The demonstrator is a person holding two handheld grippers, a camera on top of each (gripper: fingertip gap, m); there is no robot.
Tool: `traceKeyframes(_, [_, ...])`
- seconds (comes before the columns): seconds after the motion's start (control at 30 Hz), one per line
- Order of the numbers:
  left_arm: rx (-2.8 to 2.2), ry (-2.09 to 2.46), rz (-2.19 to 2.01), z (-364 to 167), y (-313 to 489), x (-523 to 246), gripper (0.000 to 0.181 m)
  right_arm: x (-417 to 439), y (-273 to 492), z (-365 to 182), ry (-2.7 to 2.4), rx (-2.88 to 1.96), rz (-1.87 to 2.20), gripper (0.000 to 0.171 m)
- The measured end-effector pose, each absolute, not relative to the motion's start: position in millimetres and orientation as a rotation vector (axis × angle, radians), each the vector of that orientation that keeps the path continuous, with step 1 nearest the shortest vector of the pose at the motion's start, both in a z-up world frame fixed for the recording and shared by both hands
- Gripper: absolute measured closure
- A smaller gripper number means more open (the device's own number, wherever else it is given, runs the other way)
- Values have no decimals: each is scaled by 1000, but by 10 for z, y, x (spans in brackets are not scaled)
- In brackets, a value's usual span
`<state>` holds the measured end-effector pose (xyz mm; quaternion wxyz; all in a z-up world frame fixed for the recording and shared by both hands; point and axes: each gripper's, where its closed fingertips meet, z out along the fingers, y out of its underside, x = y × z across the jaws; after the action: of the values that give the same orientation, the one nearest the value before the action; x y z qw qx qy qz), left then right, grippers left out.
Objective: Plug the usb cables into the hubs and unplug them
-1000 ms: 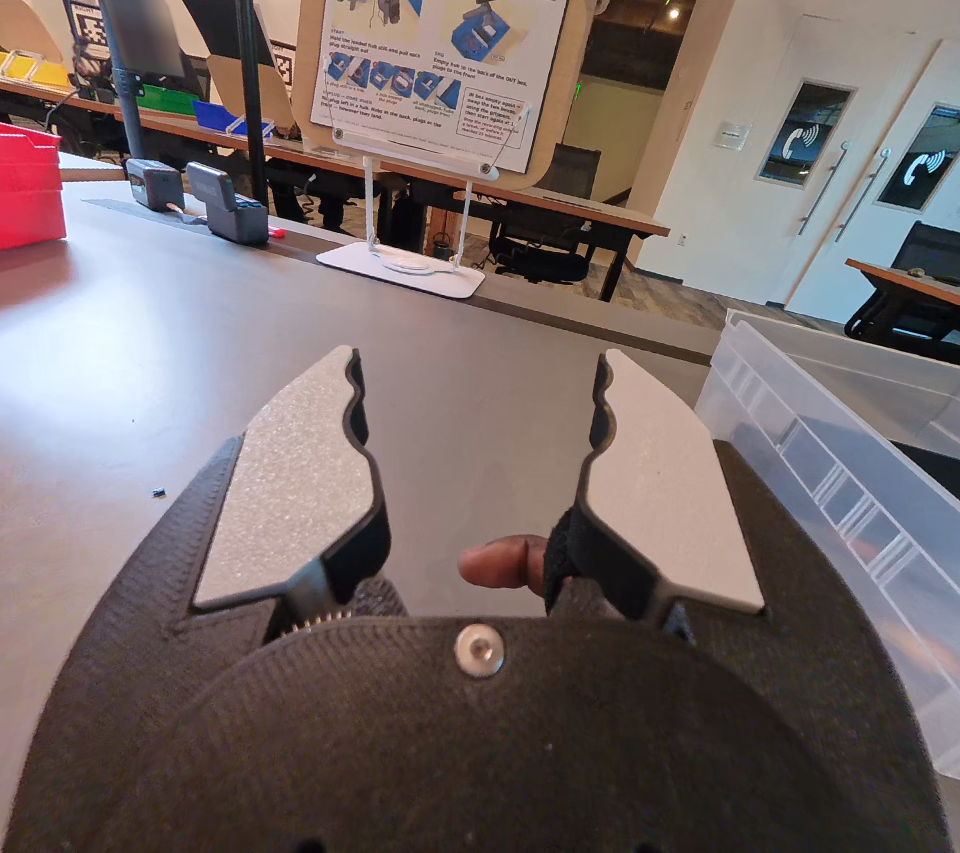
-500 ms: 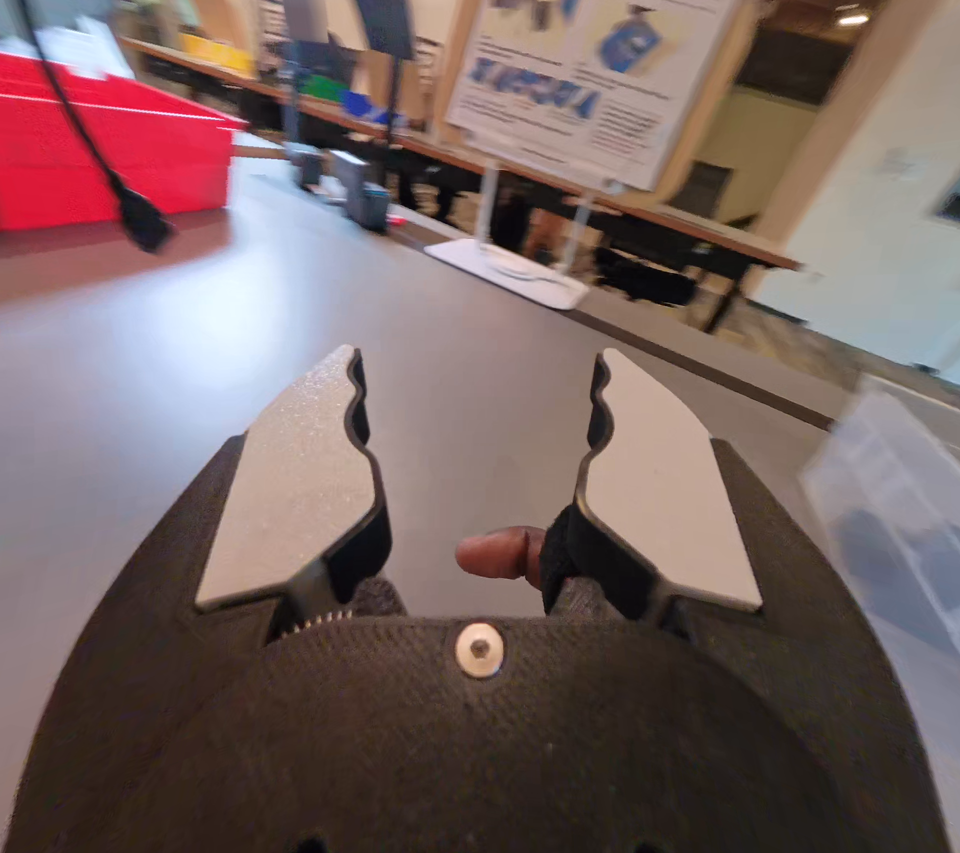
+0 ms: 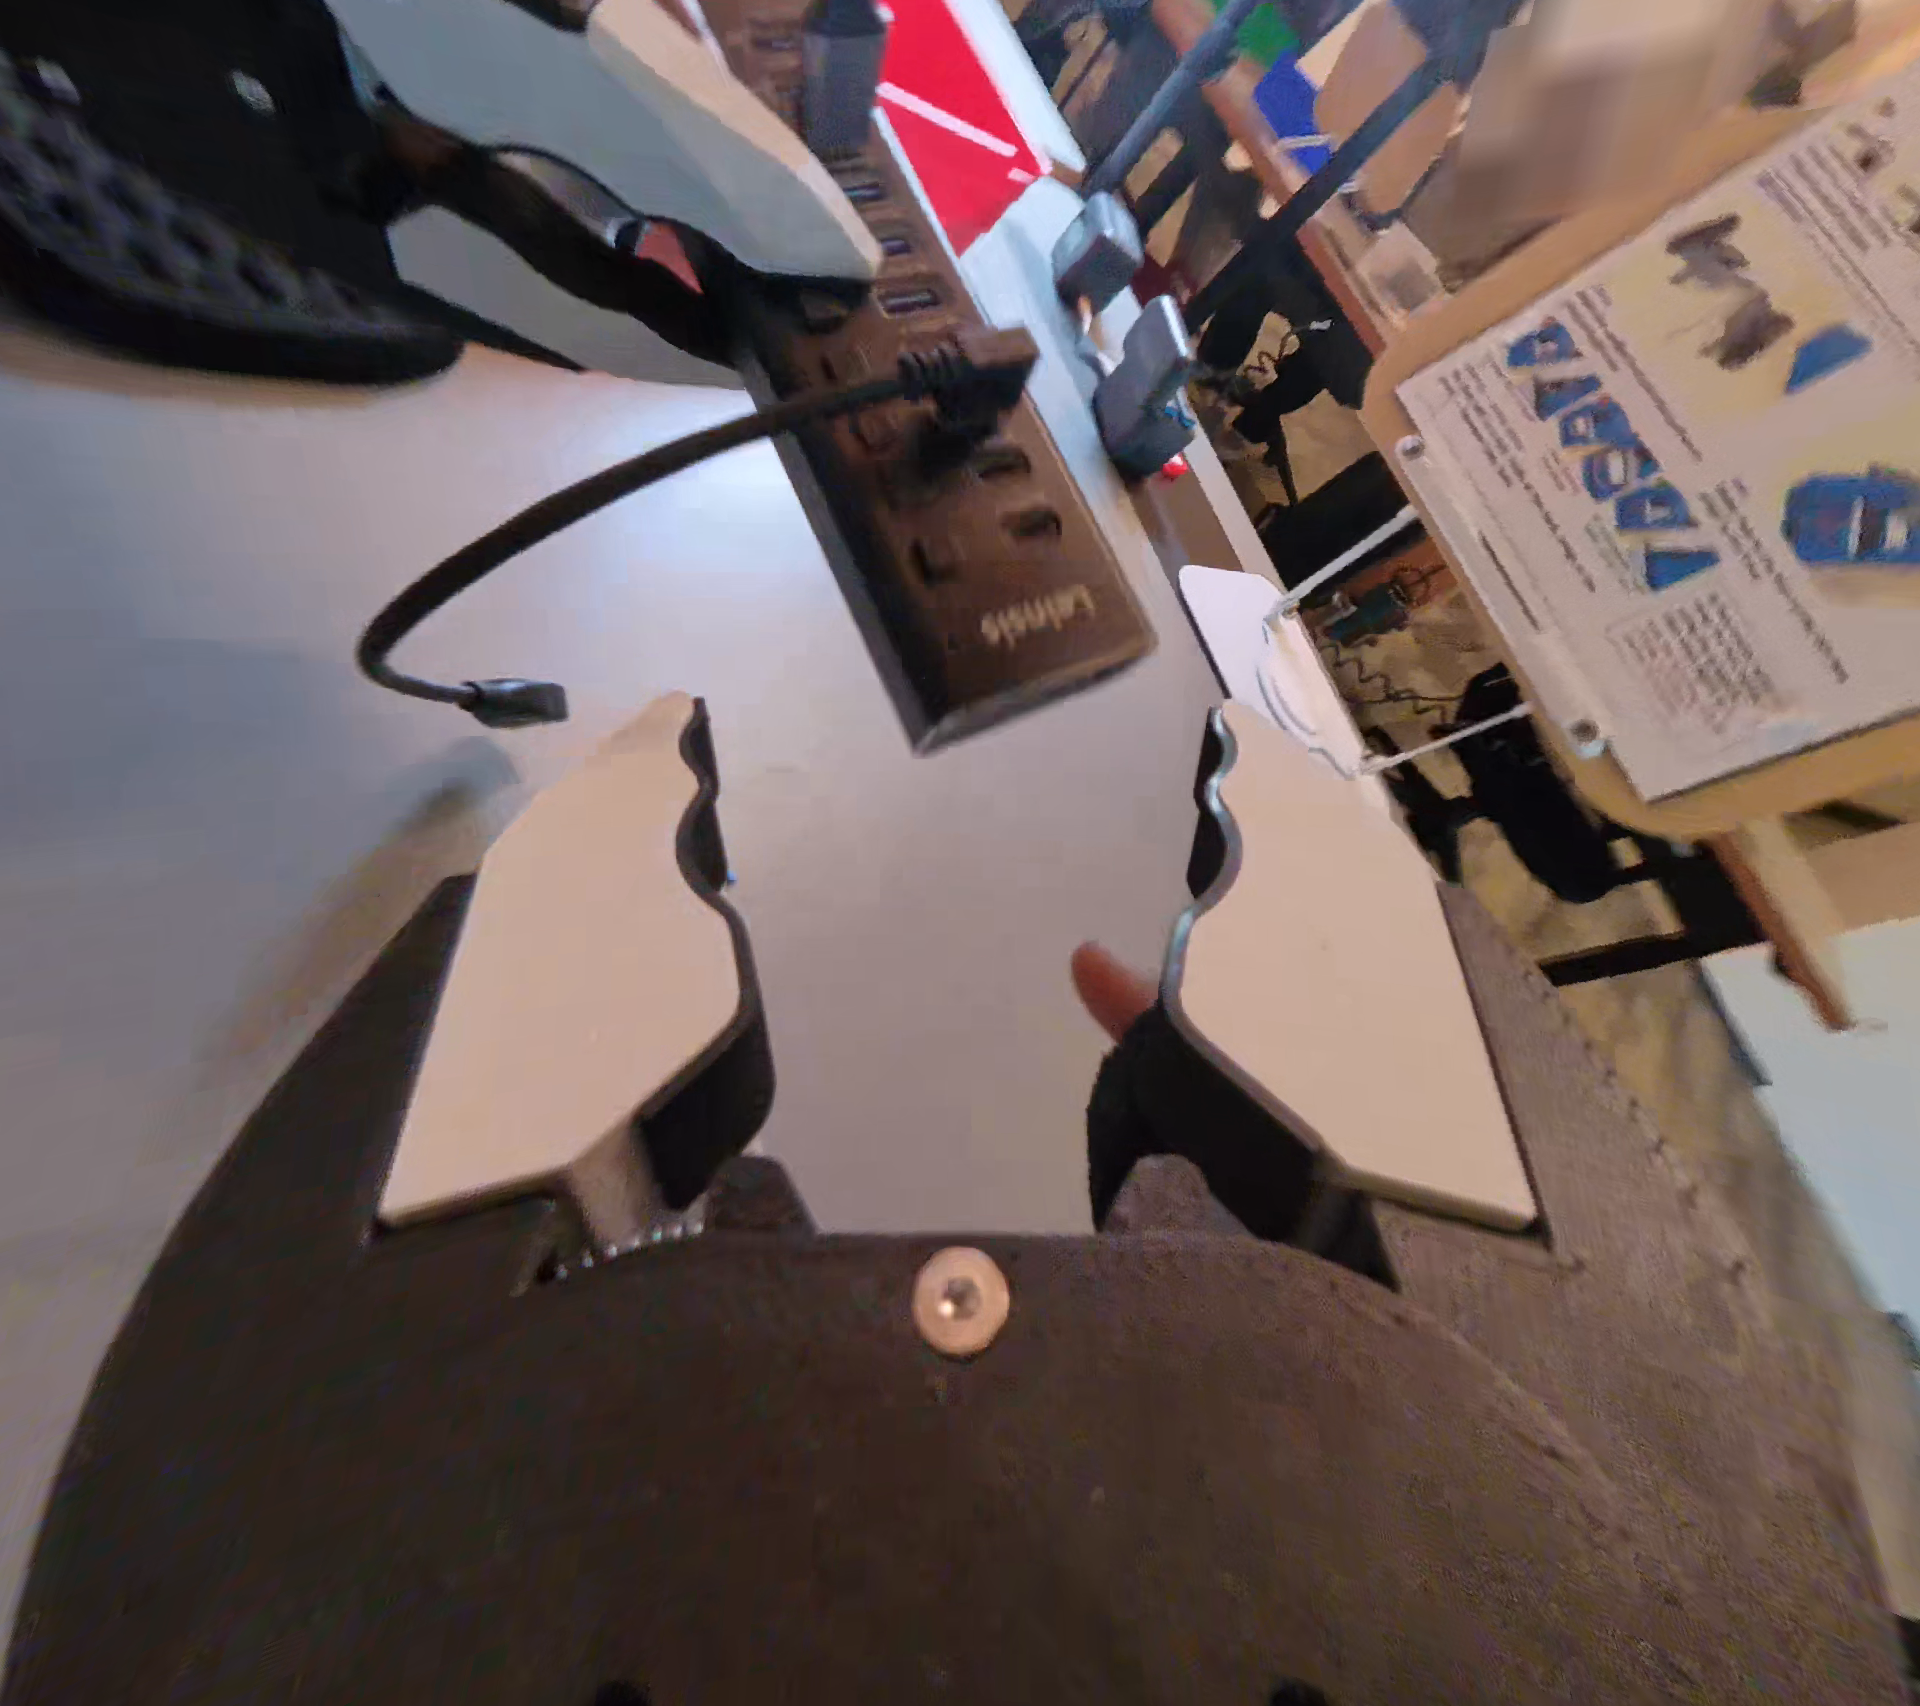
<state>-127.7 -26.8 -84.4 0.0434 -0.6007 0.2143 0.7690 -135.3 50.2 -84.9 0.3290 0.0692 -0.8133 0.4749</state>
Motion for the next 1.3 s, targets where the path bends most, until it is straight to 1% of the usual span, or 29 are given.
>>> traceKeyframes(0.13, [-1781, 780, 2366, -893, -133, -1195, 151, -1390, 284, -978, -2182, 381, 998, 78])
traceKeyframes(0.2, [-1743, 840, 2377, -902, -76, -1152, 152, -1430, 240, -1064, -2201, 456, 895, 82])
traceKeyframes(0.23, [-1722, 868, 2384, -900, -52, -1131, 152, -1448, 239, -1114, -2210, 491, 836, 87])
traceKeyframes(0.27, [-1705, 887, 2392, -894, -36, -1116, 152, -1442, 243, -1168, -2220, 535, 787, 97])
traceKeyframes(0.4, [-1638, 912, 2444, -869, -40, -1103, 151, -1465, 236, -1130, -2103, 575, 730, 100])
traceKeyframes(0.47, [-1594, 854, 2435, -804, -49, -1081, 145, -1487, 249, -1033, -1999, 567, 727, 101])
traceKeyframes(0.5, [-1566, 793, 2395, -746, -55, -1047, 133, -1526, 280, -973, -1924, 568, 687, 101])
traceKeyframes(0.53, [-1561, 737, 2327, -711, -62, -1004, 128, -1572, 317, -897, -1836, 566, 639, 101])
traceKeyframes(0.6, [-1475, 628, 2162, -612, -64, -819, 128, -1633, 394, -704, -1661, 560, 563, 101])
traceKeyframes(0.67, [-1422, 454, 1935, -497, -155, -656, 123, -1684, 487, -507, -1482, 589, 445, 102])
traceKeyframes(0.77, [-1451, 140, 1379, -401, -329, -584, 115, -1725, 577, -301, -1293, 659, 324, 102])
traceKeyframes(0.83, [-1371, -5, 994, -248, -463, -560, 114, -1749, 615, -202, -1190, 719, 240, 102])
traceKeyframes(0.93, [-1164, -297, 720, 89, -864, -924, 115, -1745, 619, -151, -1095, 831, 126, 101])
traceKeyframes(1.0, [-1252, -326, 641, 119, -800, -1067, 114, -1739, 596, -169, -1060, 904, 56, 101])
traceKeyframes(1.07, [-1419, -331, 639, 62, -538, -1139, 109, -1723, 556, -234, -1060, 969, 14, 102])
traceKeyframes(1.17, [-1770, -321, 527, -360, 37, -1093, 106, -1665, 461, -362, -1079, 1051, -6, 102])
traceKeyframes(1.23, [-1919, -333, 394, -649, 321, -1043, 107, -1635, 397, -366, -1028, 1095, -45, 102])
traceKeyframes(1.3, [-1949, -409, 303, -798, 442, -1110, 113, -1633, 365, -324, -1009, 1107, -57, 103])
